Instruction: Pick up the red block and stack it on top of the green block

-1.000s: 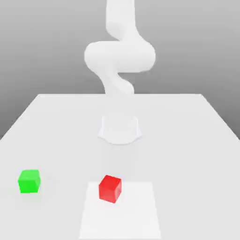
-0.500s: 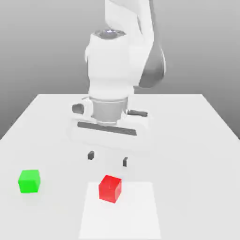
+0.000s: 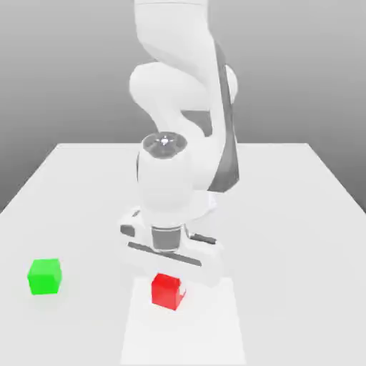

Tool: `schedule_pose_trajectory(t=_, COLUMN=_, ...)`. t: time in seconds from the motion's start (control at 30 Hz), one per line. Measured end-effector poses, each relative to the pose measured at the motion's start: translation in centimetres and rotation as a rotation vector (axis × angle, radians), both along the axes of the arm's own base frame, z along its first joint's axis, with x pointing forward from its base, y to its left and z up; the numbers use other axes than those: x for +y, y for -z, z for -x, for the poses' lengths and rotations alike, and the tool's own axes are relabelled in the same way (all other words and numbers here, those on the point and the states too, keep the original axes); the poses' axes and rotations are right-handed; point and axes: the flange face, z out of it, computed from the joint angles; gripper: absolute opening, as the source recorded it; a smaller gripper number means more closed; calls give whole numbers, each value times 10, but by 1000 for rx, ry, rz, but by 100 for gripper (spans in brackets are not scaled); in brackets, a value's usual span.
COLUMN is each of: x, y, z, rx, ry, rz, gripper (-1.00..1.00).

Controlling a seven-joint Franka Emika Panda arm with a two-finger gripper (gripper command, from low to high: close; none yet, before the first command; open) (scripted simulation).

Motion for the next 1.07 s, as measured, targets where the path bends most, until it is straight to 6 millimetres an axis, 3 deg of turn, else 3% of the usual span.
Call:
schedule_pose_trajectory(t=0.2, x=0, y=-50, z=0, rx=0, ry=0, rz=0, gripper=-100)
schedule_pose_trajectory(t=0.23, x=-9, y=-55, z=-1, rx=0, ry=26, rz=0, gripper=-100)
schedule_pose_trajectory(t=0.5, x=-131, y=-75, z=5, rx=-2, ry=355, rz=-4, gripper=-100)
schedule_pose_trajectory(t=0.73, x=-236, y=-90, z=44, rx=-1, ry=638, rz=-2, gripper=-100)
schedule_pose_trajectory(t=0.83, x=-262, y=-78, z=58, rx=-1, ry=708, rz=-2, gripper=-100)
schedule_pose_trajectory(t=0.97, x=-253, y=-36, z=50, rx=0, ry=679, rz=-1, gripper=-100)
schedule_pose_trajectory(t=1.0, x=-253, y=-30, z=50, rx=0, ry=679, rz=0, gripper=100)
schedule_pose_trajectory(t=1.07, x=-253, y=-30, z=50, rx=0, ry=679, rz=0, gripper=100)
